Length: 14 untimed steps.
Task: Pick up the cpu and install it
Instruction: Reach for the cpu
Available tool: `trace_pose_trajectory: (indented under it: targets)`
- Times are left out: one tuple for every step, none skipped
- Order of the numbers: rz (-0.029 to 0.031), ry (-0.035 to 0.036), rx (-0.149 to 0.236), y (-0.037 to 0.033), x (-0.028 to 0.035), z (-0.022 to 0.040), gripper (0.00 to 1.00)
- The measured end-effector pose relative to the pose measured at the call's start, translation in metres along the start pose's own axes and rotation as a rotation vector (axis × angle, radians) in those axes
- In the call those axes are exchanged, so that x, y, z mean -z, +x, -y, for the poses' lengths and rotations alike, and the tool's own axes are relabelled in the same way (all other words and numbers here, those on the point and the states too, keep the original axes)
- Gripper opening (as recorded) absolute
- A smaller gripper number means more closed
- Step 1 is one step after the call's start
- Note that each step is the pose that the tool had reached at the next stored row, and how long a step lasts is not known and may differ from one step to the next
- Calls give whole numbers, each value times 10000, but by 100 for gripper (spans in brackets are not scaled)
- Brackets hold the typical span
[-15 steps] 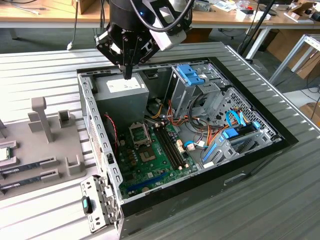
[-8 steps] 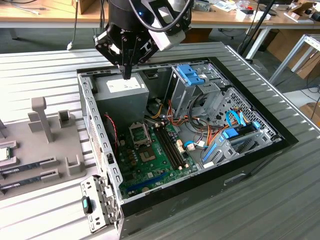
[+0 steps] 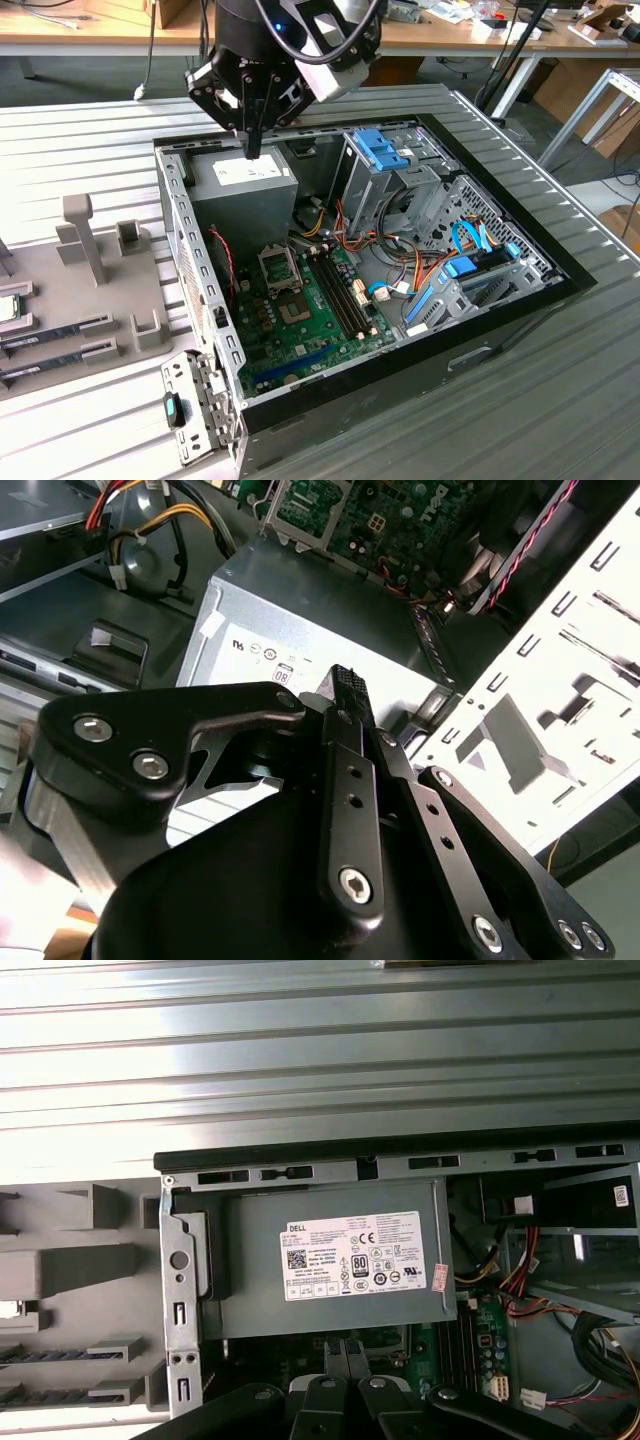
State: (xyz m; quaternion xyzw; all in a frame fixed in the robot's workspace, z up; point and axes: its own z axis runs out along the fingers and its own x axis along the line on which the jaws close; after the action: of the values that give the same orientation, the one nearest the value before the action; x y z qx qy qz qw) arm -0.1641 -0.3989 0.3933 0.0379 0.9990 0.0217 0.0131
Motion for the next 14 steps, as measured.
trace_pose_trajectory:
  targets:
    - [0,0,0,3,0,0,11]
    - [0,-1,0,5,0,0,11]
    - [1,-1,0,10,0,1,11]
    - [0,0,0,13,0,1,11]
    - [0,0,1,16,0,1,11]
    - [0,0,0,20,0,1,11]
    - [0,0,0,23,1,2,11]
    - [1,-1,0,25,0,2,11]
    - [0,-1,0,30,0,2,11]
    - [0,0,0,38,1,3,11]
    - [-1,0,0,42,1,3,11]
    - [0,0,0,49,1,4,11]
    - [0,-1,0,52,1,4,11]
    - [0,-1,0,54,1,4,11]
